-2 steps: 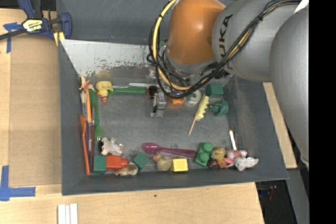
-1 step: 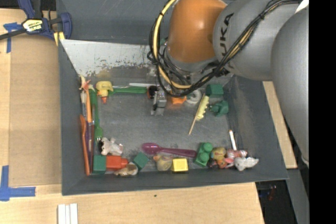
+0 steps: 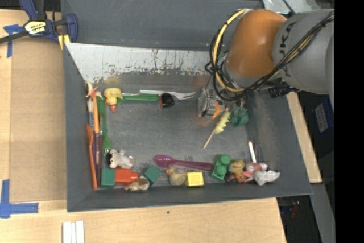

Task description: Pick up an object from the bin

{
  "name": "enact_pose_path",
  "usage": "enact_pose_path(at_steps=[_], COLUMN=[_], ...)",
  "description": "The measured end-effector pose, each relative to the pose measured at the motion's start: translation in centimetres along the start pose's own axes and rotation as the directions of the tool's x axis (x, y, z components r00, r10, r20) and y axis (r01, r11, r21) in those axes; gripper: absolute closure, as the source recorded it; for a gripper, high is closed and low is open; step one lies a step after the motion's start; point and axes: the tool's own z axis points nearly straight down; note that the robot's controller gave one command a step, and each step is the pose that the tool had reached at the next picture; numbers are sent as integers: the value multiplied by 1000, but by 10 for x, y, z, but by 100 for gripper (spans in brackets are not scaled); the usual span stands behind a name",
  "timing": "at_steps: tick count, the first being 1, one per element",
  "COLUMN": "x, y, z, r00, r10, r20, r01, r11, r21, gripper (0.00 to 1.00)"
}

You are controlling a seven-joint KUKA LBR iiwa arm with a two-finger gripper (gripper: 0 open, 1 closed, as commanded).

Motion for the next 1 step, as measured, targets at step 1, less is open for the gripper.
enact_pose_path(at_steps=[1], x=[0], y=[0], z=[0], r00=[1000], r10=[0], r20=[-1], r01=[0], r11=[1000], r21=[0], gripper=[100])
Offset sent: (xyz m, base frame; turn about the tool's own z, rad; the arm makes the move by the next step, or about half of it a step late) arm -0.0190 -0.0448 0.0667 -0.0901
